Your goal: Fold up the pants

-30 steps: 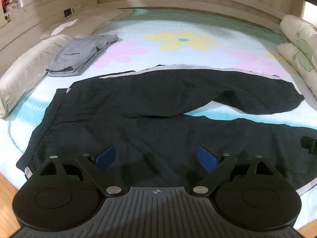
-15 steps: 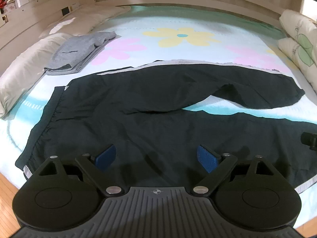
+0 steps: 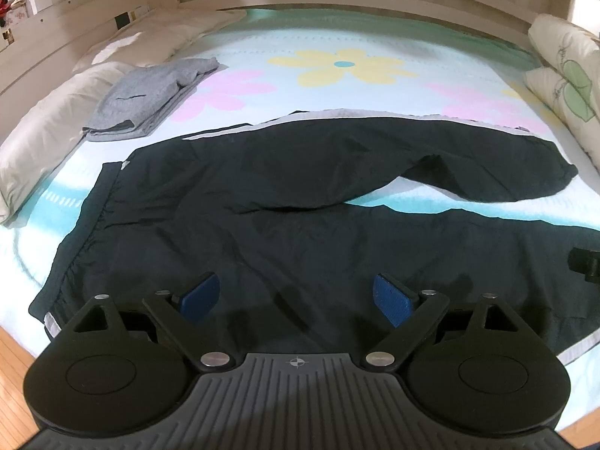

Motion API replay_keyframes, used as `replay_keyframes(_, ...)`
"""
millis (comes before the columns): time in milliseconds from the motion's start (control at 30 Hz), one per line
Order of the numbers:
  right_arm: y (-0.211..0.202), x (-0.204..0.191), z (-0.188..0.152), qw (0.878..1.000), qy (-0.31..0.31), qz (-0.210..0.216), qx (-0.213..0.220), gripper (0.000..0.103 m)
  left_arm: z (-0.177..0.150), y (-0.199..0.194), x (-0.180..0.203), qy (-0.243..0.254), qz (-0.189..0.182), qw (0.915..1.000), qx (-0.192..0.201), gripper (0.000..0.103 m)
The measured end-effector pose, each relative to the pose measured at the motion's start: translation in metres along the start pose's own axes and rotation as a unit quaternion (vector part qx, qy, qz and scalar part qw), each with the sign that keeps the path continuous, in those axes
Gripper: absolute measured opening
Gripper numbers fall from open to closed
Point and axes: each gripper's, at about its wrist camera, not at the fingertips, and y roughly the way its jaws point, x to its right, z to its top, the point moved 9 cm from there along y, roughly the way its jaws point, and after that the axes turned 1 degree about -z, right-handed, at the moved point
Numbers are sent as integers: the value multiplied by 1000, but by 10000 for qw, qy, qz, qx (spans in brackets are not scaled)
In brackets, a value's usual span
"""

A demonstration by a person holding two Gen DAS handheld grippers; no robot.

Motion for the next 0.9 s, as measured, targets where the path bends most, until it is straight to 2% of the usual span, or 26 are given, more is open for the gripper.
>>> replay_keyframes(433,3,-1,-2,9999,-19,45,-92,95,0,1,1,18,-5,10000,-19,90)
replay_keyframes(733,3,2,1,9998,13,-197,65,95,2,1,0,8,-28,10000,-61,90)
replay_keyframes(900,1,2,5,9998,-99,-146,97,98,-1,3,1,-101,-154,9996,-221,89)
